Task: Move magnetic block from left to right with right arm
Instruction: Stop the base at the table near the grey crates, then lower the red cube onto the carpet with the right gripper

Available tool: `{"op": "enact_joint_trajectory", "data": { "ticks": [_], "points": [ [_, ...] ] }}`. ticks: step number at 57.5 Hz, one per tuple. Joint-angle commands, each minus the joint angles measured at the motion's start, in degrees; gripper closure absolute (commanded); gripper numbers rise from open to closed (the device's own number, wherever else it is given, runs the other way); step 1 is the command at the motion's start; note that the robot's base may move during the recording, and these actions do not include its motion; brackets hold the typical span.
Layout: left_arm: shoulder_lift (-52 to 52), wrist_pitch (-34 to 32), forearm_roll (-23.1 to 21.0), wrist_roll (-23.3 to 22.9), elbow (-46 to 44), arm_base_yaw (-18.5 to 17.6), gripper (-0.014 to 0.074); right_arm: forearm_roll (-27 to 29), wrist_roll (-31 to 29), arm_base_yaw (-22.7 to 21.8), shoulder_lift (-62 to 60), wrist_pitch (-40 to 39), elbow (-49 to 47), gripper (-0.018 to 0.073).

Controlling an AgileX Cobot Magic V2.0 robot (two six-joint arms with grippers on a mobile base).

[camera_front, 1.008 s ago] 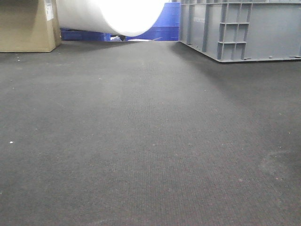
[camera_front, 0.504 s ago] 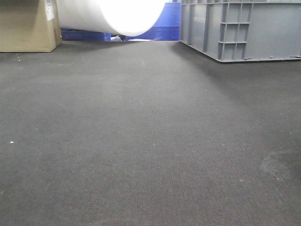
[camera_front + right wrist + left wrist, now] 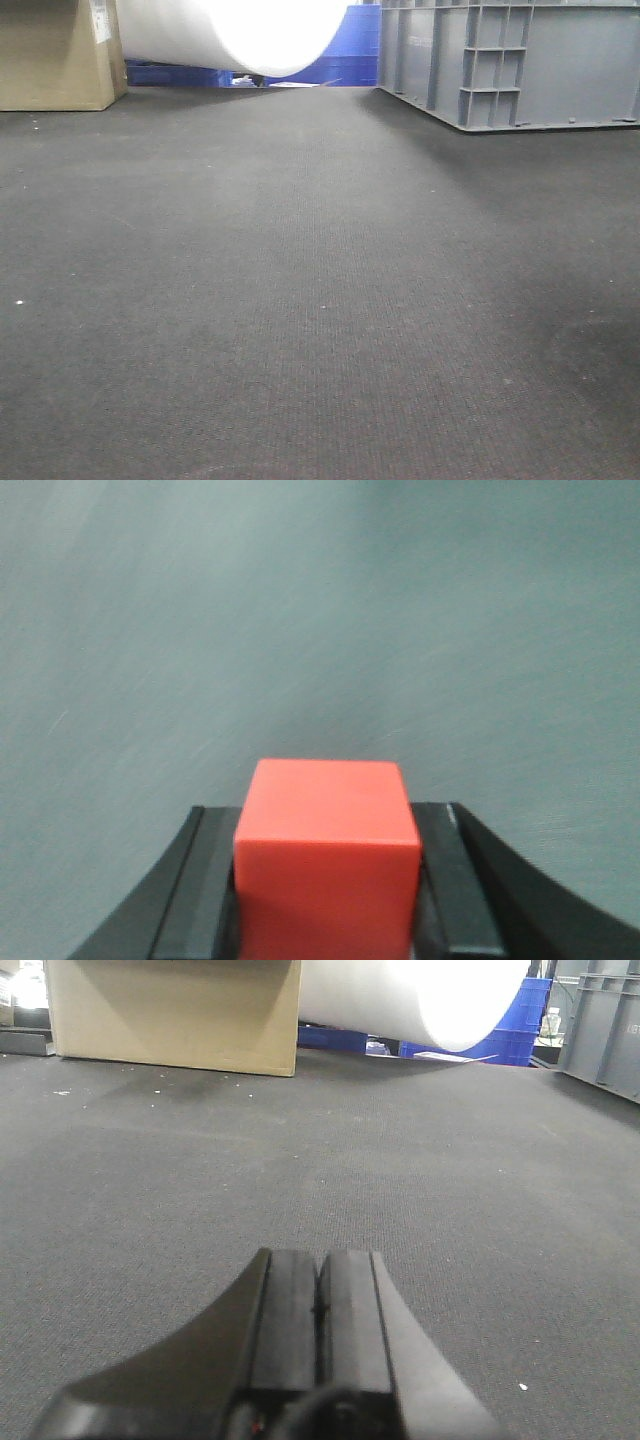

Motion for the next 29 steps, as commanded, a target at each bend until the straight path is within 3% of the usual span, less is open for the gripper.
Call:
{"op": "enact_joint_trajectory", "data": {
  "ticks": [1, 16, 20, 29],
  "points": [
    [-0.5, -4.8, -0.1, -0.4, 0.5, -0.5, 0.0722, -1.7, 5.4, 4.9, 5.9, -2.0, -4.1, 0.0277],
    [-0.5, -4.8, -0.1, -0.4, 0.5, -0.5, 0.0722, -9.8, 30.2, 16.0, 22.9, 4.3, -13.2, 0.0229],
    [-0.5, -4.8, -0.1, -0.4, 0.5, -0.5, 0.0722, -9.9, 33.4, 18.0, 27.3, 7.3, -16.2, 0.0225],
    [-0.5, -4.8, -0.1, -0.4, 0.5, -0.5, 0.0722, -9.9, 33.9, 21.9, 37.6, 12.3, -24.0, 0.0225]
  ]
}}
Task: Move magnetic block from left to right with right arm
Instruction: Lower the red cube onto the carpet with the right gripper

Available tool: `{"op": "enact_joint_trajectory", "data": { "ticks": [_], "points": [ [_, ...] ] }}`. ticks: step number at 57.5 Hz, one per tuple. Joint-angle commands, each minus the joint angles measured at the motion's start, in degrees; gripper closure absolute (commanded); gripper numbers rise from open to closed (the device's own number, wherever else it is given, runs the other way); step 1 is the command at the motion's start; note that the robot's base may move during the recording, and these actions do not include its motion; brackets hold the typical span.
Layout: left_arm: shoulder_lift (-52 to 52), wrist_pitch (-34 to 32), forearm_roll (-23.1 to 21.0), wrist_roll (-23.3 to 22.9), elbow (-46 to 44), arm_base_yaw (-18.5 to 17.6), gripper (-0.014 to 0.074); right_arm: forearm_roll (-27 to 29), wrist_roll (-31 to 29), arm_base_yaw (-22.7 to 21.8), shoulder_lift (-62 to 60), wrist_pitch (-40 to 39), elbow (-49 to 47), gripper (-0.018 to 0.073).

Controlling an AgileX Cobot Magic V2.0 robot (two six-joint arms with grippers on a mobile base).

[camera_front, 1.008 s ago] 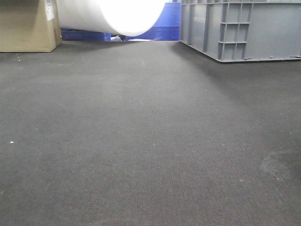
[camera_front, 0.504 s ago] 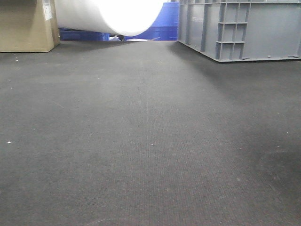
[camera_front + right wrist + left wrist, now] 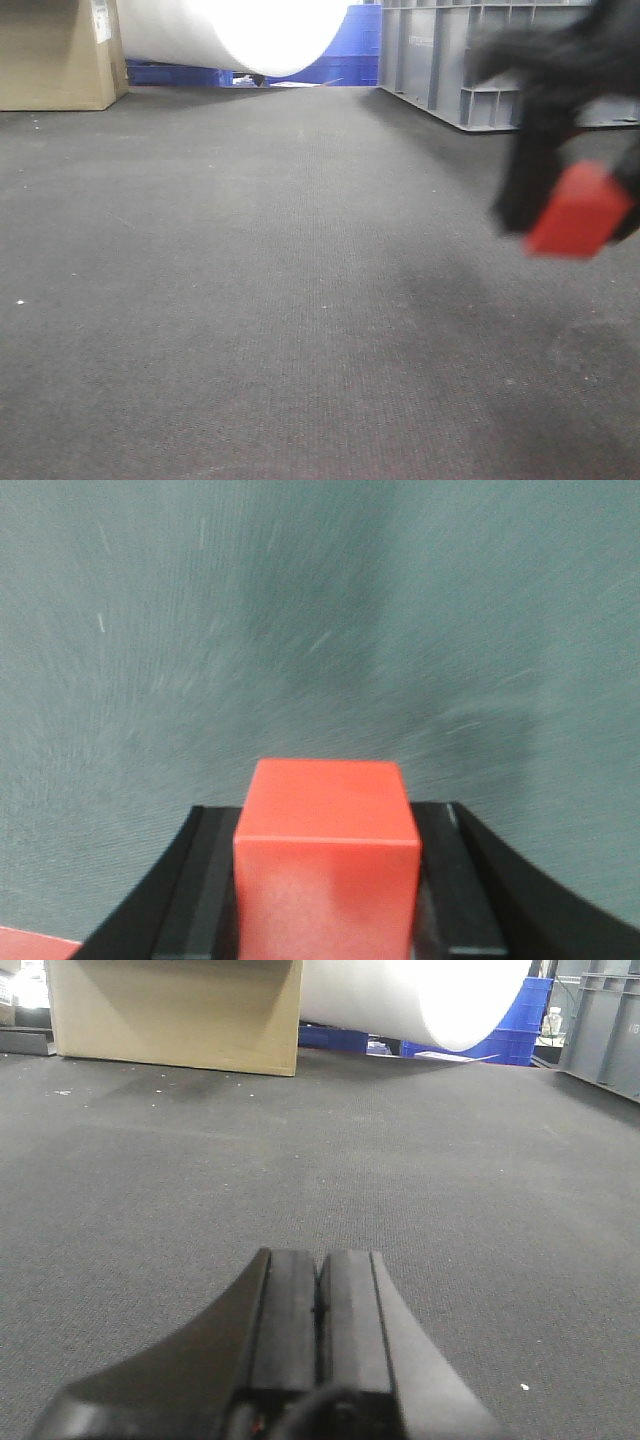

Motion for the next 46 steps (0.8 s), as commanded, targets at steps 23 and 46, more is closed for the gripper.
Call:
{"op": "enact_joint_trajectory", "data": {
  "ticks": [23, 46],
  "points": [
    [-0.5, -4.8, -0.1, -0.4, 0.5, -0.5, 0.0722, 1.9, 4.8, 6.4, 24.7, 8.6, -26.2, 0.0225],
    [-0.5, -4.8, -0.1, -0.4, 0.5, -0.5, 0.0722, 2.4, 11.6, 7.7, 28.6, 10.3, -31.6, 0.0015]
  ]
}}
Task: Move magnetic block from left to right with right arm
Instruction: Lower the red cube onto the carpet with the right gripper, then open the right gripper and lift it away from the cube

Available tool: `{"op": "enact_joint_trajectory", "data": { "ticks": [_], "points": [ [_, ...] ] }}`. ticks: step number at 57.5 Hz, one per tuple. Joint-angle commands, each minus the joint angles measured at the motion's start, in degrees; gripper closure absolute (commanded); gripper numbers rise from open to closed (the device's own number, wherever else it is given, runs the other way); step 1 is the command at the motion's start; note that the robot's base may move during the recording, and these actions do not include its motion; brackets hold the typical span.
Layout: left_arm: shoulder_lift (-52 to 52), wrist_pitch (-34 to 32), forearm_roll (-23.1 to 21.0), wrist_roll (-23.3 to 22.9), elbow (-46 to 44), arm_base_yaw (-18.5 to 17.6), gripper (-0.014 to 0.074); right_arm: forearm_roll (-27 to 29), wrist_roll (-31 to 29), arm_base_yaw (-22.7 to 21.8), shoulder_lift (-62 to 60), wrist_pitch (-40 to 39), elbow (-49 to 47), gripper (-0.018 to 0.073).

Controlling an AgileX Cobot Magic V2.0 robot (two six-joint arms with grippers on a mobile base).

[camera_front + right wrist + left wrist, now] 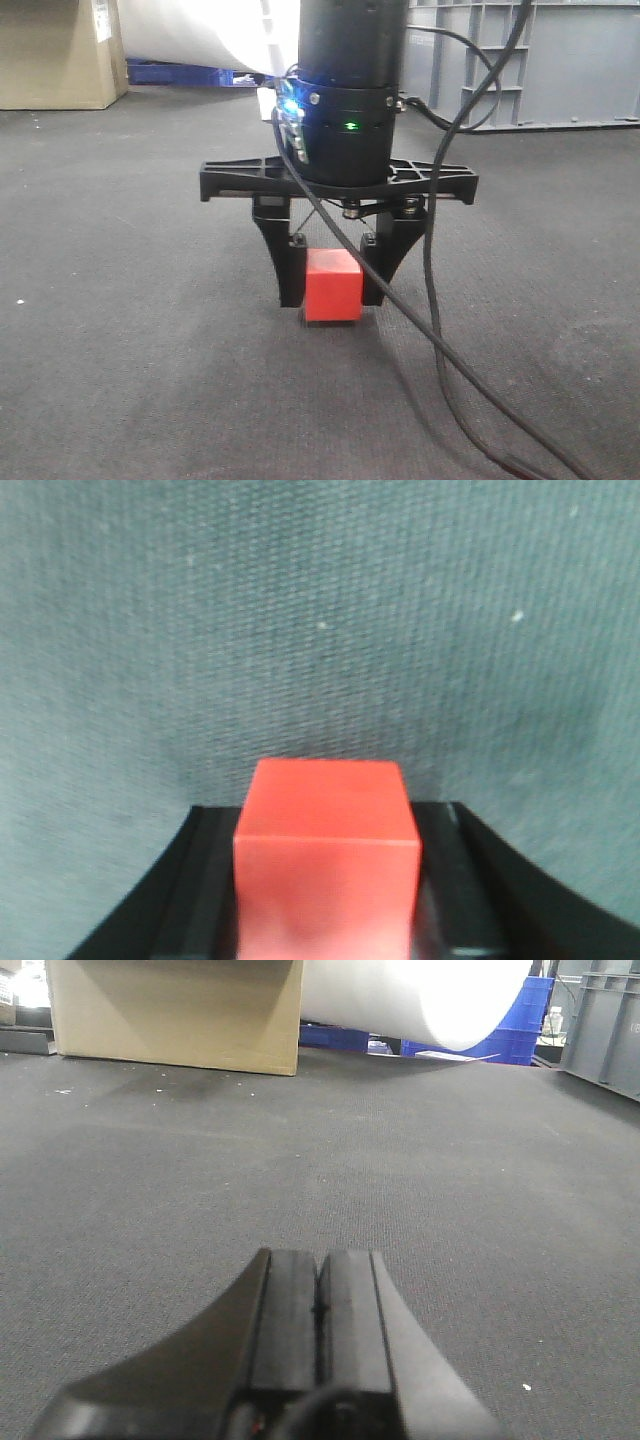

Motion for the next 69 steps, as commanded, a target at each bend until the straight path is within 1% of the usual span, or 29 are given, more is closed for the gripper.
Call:
{"op": "enact_joint_trajectory", "data": {
  "ticks": [1, 4, 6, 9, 14, 24, 33, 36, 43, 50, 54, 58, 60, 65, 66, 69],
  "points": [
    [-0.5, -4.8, -0.1, -0.4, 0.5, -0.5, 0.0722, 0.0, 3.3, 0.0, -2.9, -0.1, -1.9, -0.0008],
    [-0.5, -4.8, -0.1, -0.4, 0.5, -0.5, 0.0722, 0.0, 4.0, 0.0, -2.9, 0.3, -1.9, -0.0073],
    [-0.5, -4.8, -0.1, -0.4, 0.5, -0.5, 0.0722, -0.1, 4.0, 0.0, -2.9, 0.6, -1.9, -0.0090],
    [-0.5, -4.8, -0.1, -0.4, 0.5, -0.5, 0.0722, -0.5, 4.0, 0.0, -2.9, 0.9, -1.9, -0.0073],
    [-0.5, -4.8, -0.1, -0.4, 0.5, -0.5, 0.0722, -1.4, 3.9, 0.2, -3.3, 1.2, -1.9, -0.0073],
    [-0.5, -4.8, -0.1, -0.4, 0.5, -0.5, 0.0722, -5.8, 3.9, 1.3, -7.9, 0.9, -1.9, -0.0073],
    [-0.5, -4.8, -0.1, -0.4, 0.5, -0.5, 0.0722, -5.7, 3.5, 2.3, -13.0, -0.9, -1.4, -0.0073],
    [-0.5, -4.8, -0.1, -0.4, 0.5, -0.5, 0.0722, -4.7, 1.6, 2.3, -15.0, -2.6, -0.4, -0.0073],
    [-0.5, -4.8, -0.1, -0.4, 0.5, -0.5, 0.0722, -4.7, -5.9, 2.3, -20.2, -6.0, 3.2, -0.0054],
    [-0.5, -4.8, -0.1, -0.4, 0.5, -0.5, 0.0722, -5.0, -11.0, 1.9, -25.2, -8.9, 9.0, 0.0026],
    [-0.5, -4.8, -0.1, -0.4, 0.5, -0.5, 0.0722, -4.7, -12.5, 0.9, -28.1, -10.3, 12.8, 0.0115],
    [-0.5, -4.8, -0.1, -0.4, 0.5, -0.5, 0.0722, -4.5, -12.5, -1.0, -31.1, -11.7, 17.0, 0.0256],
    [-0.5, -4.8, -0.1, -0.4, 0.5, -0.5, 0.0722, -4.3, -12.5, -2.3, -32.9, -12.5, 19.5, 0.0337],
    [-0.5, -4.8, -0.1, -0.4, 0.5, -0.5, 0.0722, -3.9, -12.5, -6.0, -37.4, -14.7, 25.7, 0.0507],
    [-0.5, -4.8, -0.1, -0.4, 0.5, -0.5, 0.0722, -3.7, -12.5, -6.6, -38.1, -15.1, 26.8, 0.0520],
    [-0.5, -4.8, -0.1, -0.4, 0.5, -0.5, 0.0722, -2.9, -12.5, -9.1, -40.7, -16.3, 30.3, 0.0501]
  ]
}}
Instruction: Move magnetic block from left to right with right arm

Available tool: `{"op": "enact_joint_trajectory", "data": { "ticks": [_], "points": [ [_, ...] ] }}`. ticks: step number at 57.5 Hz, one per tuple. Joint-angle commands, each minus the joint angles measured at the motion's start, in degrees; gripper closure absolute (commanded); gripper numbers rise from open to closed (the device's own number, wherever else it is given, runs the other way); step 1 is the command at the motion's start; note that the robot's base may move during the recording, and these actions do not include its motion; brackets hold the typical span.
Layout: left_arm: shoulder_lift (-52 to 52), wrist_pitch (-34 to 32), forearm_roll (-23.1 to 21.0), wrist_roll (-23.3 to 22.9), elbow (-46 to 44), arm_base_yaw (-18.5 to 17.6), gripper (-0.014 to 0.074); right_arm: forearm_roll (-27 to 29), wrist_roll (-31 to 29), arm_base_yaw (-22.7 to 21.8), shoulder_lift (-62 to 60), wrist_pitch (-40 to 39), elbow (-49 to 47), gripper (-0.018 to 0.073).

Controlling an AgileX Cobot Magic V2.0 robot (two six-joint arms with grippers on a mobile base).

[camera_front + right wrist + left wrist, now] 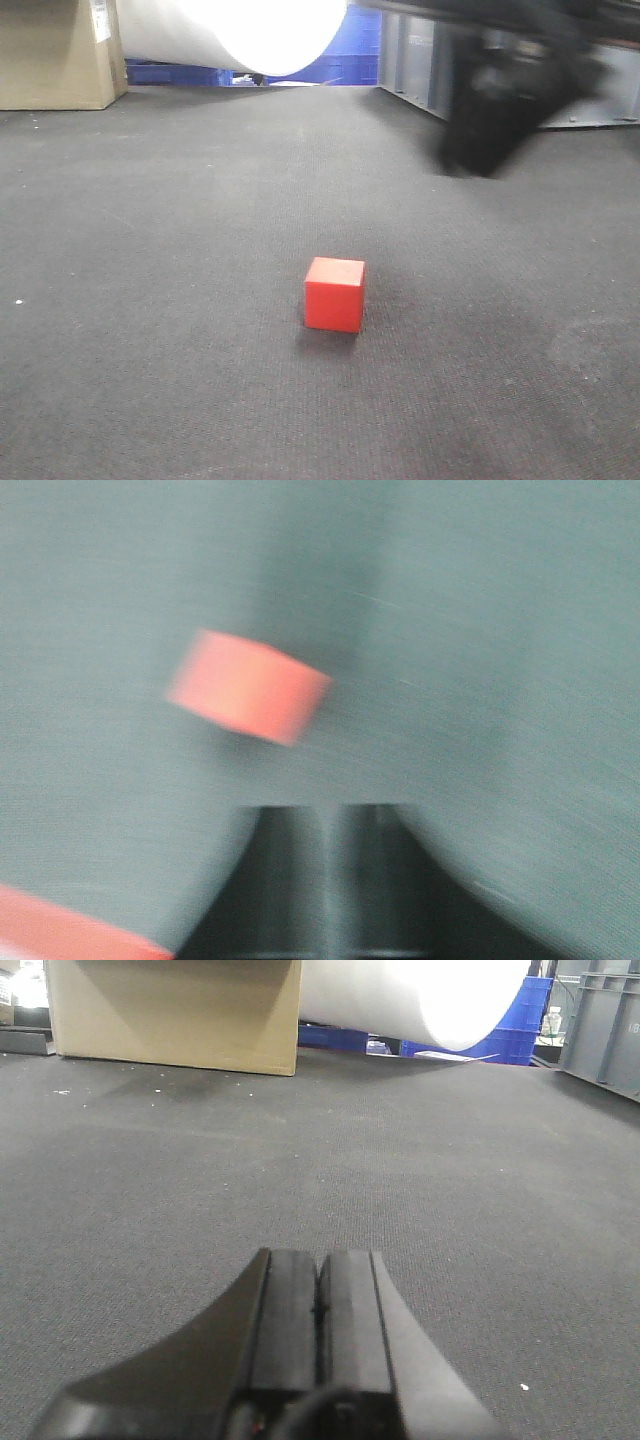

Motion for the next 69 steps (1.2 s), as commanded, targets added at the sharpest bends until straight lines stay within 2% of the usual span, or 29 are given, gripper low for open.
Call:
{"op": "enact_joint_trajectory", "data": {
  "ticks": [1, 5, 12, 25, 34, 40, 45, 57, 69],
  "points": [
    [-0.5, -4.8, -0.1, -0.4, 0.5, -0.5, 0.0722, 1.2, -0.8, -4.4, -6.7, -4.5, 4.5, 0.0501],
    [-0.5, -4.8, -0.1, -0.4, 0.5, -0.5, 0.0722, 2.5, -1.6, -7.6, -9.8, -5.8, 8.4, 0.0503],
    [-0.5, -4.8, -0.1, -0.4, 0.5, -0.5, 0.0722, 5.0, -7.1, -13.7, -15.4, -8.7, 14.5, 0.0503],
    [-0.5, -4.8, -0.1, -0.4, 0.5, -0.5, 0.0722, 6.0, -24.2, -25.9, -28.3, -15.6, 24.8, 0.0503],
    [-0.5, -4.8, -0.1, -0.4, 0.5, -0.5, 0.0722, 6.0, -26.1, -32.5, -39.4, -20.7, 31.2, 0.0503],
    [-0.5, -4.8, -0.1, -0.4, 0.5, -0.5, 0.0722, 5.9, -26.1, -34.8, -46.8, -25.2, 35.1, 0.0503],
    [-0.5, -4.8, -0.1, -0.4, 0.5, -0.5, 0.0722, 4.0, -26.1, -35.0, -52.7, -27.2, 37.8, 0.0503],
    [-0.5, -4.8, -0.1, -0.4, 0.5, -0.5, 0.0722, -2.2, -26.1, -35.0, -66.3, -27.7, 42.6, 0.0503],
    [-0.5, -4.8, -0.1, -0.4, 0.5, -0.5, 0.0722, -2.9, -26.1, -35.0, -77.7, -28.1, 46.3, 0.0503]
  ]
}}
